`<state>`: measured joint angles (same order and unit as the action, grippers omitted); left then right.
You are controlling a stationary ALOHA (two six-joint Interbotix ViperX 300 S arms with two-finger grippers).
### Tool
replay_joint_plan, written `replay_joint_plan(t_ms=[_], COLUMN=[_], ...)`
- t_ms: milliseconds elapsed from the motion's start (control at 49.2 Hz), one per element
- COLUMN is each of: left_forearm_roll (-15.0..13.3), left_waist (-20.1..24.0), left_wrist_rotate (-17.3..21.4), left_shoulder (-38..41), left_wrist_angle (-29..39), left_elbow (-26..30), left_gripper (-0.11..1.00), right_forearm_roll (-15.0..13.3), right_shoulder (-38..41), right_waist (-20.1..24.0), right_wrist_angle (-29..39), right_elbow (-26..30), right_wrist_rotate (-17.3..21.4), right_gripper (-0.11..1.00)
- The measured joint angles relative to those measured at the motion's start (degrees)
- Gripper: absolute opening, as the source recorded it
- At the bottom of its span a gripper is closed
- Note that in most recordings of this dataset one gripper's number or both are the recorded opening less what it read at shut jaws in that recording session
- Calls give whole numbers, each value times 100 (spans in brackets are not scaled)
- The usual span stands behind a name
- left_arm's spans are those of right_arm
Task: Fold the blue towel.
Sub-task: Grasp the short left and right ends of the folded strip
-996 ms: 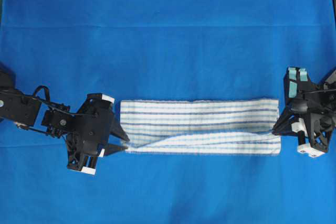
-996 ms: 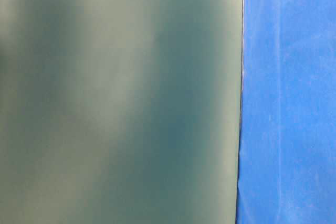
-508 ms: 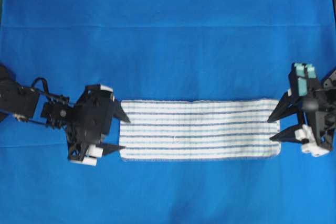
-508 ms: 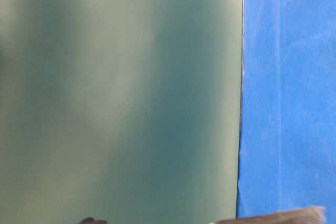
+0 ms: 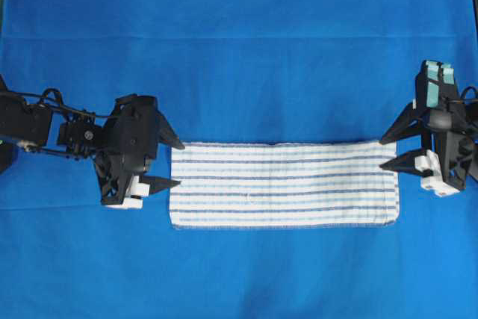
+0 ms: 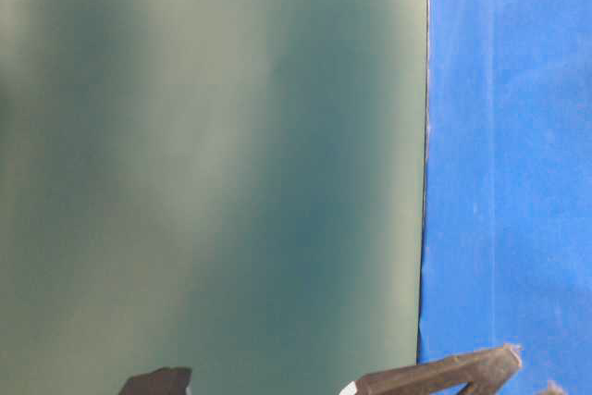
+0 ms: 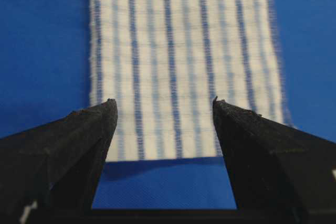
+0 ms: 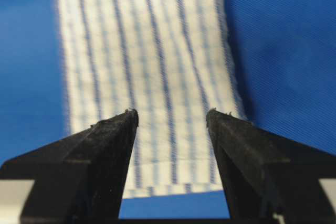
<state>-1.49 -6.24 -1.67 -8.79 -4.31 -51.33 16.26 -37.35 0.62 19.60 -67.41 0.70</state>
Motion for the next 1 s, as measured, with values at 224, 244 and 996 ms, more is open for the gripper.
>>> replay_joint_plan(t_ms=[224, 244, 996], left_forearm_roll=[-9, -9, 0], left_waist=[352, 378, 624], left_wrist_rotate=[0, 0, 0], left_shoulder=[527, 571, 1160], left_wrist_angle=[-185, -220, -158], left_elbow=[0, 0, -97], left_gripper=[68, 68, 18], right_forearm_roll=[-141, -141, -202], right_shoulder=[791, 861, 1758], right_waist=[-483, -501, -589], right_wrist_angle=[-114, -132, -378], right_elbow=[-88, -88, -88], right_wrist_rotate=[0, 0, -88], right_gripper=[62, 62, 2])
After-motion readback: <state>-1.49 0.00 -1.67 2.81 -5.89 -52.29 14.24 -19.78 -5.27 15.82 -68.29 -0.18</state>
